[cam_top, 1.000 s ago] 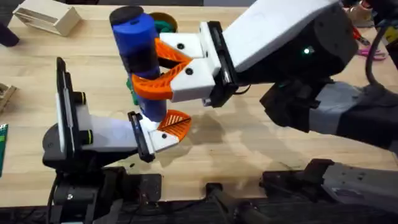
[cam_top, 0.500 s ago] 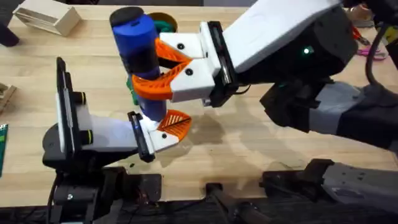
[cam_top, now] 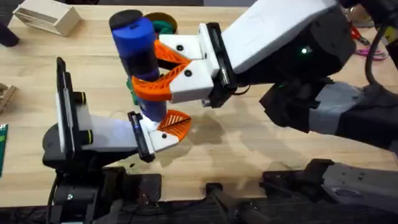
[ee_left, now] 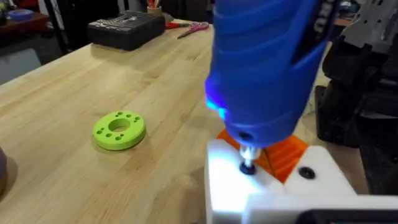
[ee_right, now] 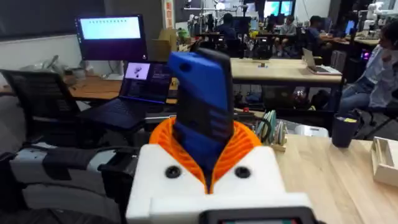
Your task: Pick up the gripper from the table and insert it into the empty holder that is missing its gripper. Then pick up a screw, insert it into the mounting hole, and use the screwdriver to tighten it. Finally, clean up the table by picking up the vegetable and placing it into the bucket.
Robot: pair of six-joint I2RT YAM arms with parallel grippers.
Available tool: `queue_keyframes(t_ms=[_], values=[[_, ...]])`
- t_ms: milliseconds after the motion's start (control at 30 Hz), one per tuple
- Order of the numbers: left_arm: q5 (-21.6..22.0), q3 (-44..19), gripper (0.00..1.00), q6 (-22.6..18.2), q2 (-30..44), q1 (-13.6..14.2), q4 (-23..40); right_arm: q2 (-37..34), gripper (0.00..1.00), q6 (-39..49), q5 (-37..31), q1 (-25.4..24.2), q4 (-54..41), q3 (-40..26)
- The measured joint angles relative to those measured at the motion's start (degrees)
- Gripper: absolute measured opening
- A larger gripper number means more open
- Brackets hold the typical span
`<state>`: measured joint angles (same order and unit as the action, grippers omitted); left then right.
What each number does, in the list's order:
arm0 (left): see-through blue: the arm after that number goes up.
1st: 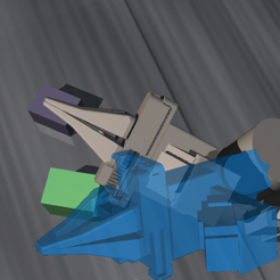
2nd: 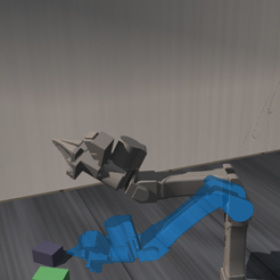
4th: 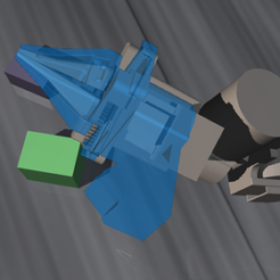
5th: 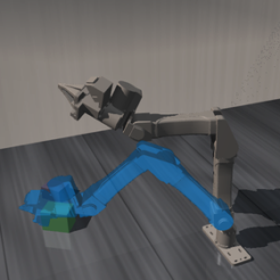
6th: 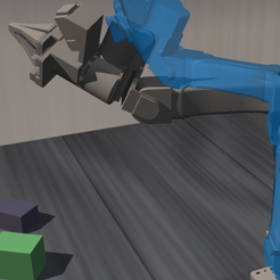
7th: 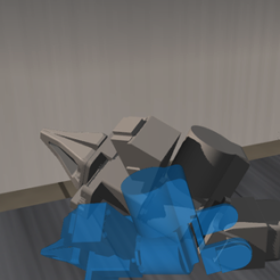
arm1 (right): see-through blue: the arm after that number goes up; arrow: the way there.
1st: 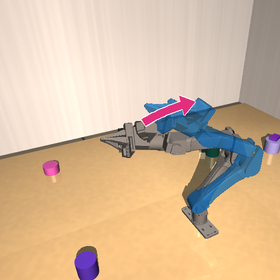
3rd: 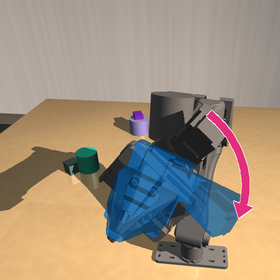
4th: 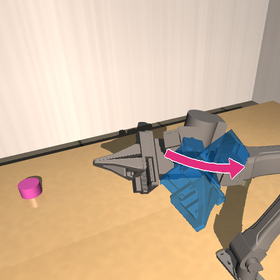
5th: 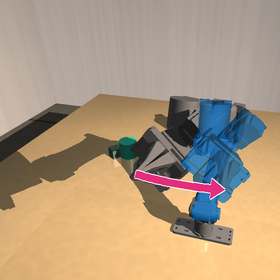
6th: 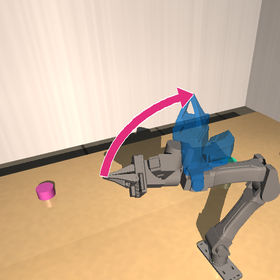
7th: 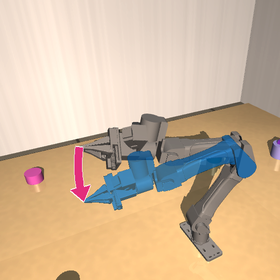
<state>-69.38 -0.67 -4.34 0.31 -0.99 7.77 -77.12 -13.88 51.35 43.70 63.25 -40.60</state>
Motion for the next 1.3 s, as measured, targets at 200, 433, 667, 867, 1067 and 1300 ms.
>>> queue_keyframes(t_ms=[200,433,667,867,1067,1300], values=[[0.0,0.0,0.004,0.0,0.0,0.0,0.0,0.0,0.028,0.2,0.0,0.0,-0.1,0.0],[0.0,0.0,0.004,0.0,0.0,0.0,0.0,0.0,0.028,0.2,0.0,0.0,0.0,0.0],[0.1,0.0,0.004,-0.1,0.0,0.0,0.0,-0.9,0.028,-0.1,0.8,0.0,4.2,-0.1],[0.1,0.0,0.004,-0.1,0.0,0.0,0.0,-0.8,0.028,-1.4,1.1,-0.6,3.6,-4.4],[0.1,0.0,0.004,-0.1,0.0,0.0,0.0,0.4,0.028,-0.2,6.6,-6.6,-27.2,-19.5],[0.1,0.0,0.004,-0.1,0.0,0.0,0.0,0.4,0.028,14.2,4.9,-17.3,-74.8,-36.2]])
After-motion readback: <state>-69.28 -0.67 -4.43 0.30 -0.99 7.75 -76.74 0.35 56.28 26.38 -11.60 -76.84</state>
